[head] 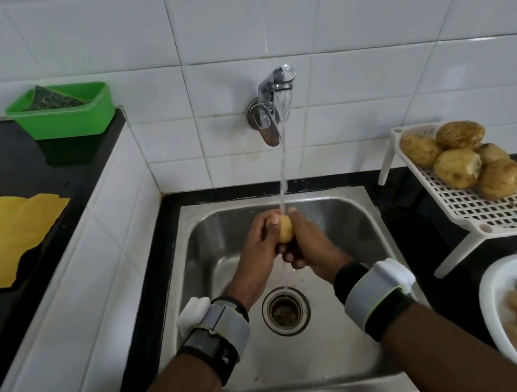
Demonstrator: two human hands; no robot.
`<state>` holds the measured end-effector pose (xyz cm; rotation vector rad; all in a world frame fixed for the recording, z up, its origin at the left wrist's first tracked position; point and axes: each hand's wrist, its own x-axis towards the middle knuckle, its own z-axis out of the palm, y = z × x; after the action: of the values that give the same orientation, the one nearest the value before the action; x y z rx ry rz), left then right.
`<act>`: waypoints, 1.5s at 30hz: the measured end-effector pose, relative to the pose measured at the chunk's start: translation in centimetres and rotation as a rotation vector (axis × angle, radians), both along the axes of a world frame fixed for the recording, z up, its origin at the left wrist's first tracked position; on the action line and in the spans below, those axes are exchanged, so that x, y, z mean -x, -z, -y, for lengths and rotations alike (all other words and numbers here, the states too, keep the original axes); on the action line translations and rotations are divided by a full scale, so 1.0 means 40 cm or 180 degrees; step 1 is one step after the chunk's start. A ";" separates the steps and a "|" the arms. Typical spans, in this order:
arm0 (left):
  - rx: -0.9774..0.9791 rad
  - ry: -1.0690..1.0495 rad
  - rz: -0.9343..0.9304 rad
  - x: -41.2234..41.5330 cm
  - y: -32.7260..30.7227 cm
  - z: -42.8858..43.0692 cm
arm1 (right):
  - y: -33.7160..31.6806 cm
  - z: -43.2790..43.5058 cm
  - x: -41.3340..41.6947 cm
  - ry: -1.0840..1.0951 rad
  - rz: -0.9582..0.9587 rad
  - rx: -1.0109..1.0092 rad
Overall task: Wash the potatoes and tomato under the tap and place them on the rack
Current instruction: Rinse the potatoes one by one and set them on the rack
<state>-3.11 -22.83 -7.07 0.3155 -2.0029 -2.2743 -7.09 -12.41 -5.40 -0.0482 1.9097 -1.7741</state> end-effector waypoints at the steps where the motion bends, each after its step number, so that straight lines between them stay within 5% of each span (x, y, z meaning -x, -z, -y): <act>1: 0.0025 -0.0089 0.0038 0.000 0.001 -0.002 | 0.000 0.002 -0.003 0.0004 -0.0081 -0.0103; 11: -0.0185 -0.1036 0.0758 0.031 -0.039 -0.025 | -0.009 0.024 -0.093 0.0128 -0.1295 -0.0504; 18: 0.0345 -0.0596 0.0905 0.033 -0.041 -0.002 | 0.043 -0.002 -0.045 0.0054 -0.1703 -0.1034; 28: 0.0475 -0.0487 0.0743 0.021 -0.044 0.006 | 0.000 -0.013 -0.036 0.0073 -0.1239 -0.0524; 45: 0.1102 -0.0479 0.0078 0.191 -0.255 0.068 | -0.100 -0.025 0.019 -0.0272 -0.1543 -0.1262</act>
<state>-10.75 -25.56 3.13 0.4450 -2.2487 -1.8041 -7.86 -11.40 -1.42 -0.4446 2.5271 -1.3809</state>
